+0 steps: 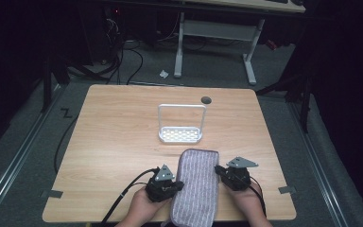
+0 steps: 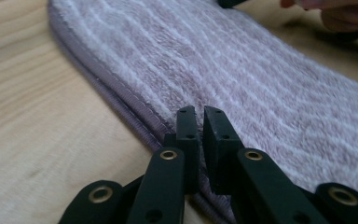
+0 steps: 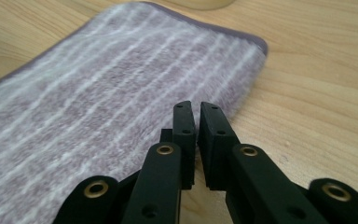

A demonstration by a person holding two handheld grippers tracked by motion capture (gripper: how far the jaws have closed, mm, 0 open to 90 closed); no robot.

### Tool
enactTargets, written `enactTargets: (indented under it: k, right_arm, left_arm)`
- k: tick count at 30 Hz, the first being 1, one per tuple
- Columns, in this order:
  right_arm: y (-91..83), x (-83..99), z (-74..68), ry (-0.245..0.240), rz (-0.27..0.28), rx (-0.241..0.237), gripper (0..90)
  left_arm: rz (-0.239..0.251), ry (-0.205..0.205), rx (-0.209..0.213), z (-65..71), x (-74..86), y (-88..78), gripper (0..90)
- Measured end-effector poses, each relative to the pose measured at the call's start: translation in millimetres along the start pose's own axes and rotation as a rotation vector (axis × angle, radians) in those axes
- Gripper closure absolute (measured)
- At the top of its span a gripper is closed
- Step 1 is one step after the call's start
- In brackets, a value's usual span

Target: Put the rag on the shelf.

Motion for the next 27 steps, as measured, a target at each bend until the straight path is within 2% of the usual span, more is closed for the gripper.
enactTargets:
  k: [2, 4, 10, 13, 15, 19, 20, 21, 23, 24, 25, 27]
  right_arm:
    - [1.6, 1.0, -0.4, 0.009, -0.006, -0.006, 85.6]
    - [3.9, 1.0, -1.9, 0.0, -0.009, -0.013, 85.7]
    - [6.0, 2.1, -15.5, -0.036, -0.009, -0.044, 85.9]
    - [1.4, 6.8, -24.8, -0.049, -0.017, -0.067, 85.8]
    - [-3.4, 11.1, -32.7, -0.079, -0.024, -0.077, 85.6]
    - [-4.0, 11.6, -34.7, -0.083, -0.026, -0.078, 85.3]
    - [-3.6, 11.4, -34.0, -0.079, -0.025, -0.085, 85.1]
    - [-3.7, 11.6, -34.0, -0.075, -0.024, -0.087, 85.1]
    - [-3.6, 11.6, -33.9, -0.079, -0.023, -0.088, 85.1]
    - [-3.0, 11.3, -33.5, -0.085, -0.019, -0.09, 85.0]
    - [-3.0, 11.3, -33.5, -0.085, -0.019, -0.09, 85.0]
    - [-2.4, 10.9, -33.4, -0.086, -0.018, -0.093, 84.9]
  left_arm:
    - [-0.001, 0.002, 0.003, 1.9, 1.2, -0.7, 84.8]
    - [-0.007, 0.009, 0.007, 5.7, 4.1, -2.9, 85.0]
    - [-0.018, -0.004, 0.031, 15.8, 15.5, -13.5, 85.0]
    - [-0.006, -0.028, 0.042, 19.9, 22.1, -18.8, 85.0]
    - [-0.007, -0.041, 0.049, 21.5, 24.6, -22.1, 83.7]
    - [0.014, -0.052, 0.053, 20.5, 22.4, -27.1, 78.5]
    - [0.053, -0.05, 0.019, 12.4, 14.7, -30.8, 76.5]
    - [0.077, -0.062, 0.002, 6.3, 9.9, -32.0, 74.2]
    - [0.093, -0.07, -0.012, 1.1, 6.3, -32.5, 71.1]
    - [0.124, -0.094, -0.069, -17.5, -3.7, -30.8, 65.3]
    - [0.124, -0.094, -0.069, -17.5, -3.7, -30.8, 62.8]
    - [0.126, -0.115, -0.108, -34.4, -11.9, -25.7, 59.7]
Point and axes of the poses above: each handheld gripper's, and its own axes: y roughly forward along the jaws, x roughly out of its underside, z roughly to its right, the point moved 7 cm from there along y, roughly forward along the jaws
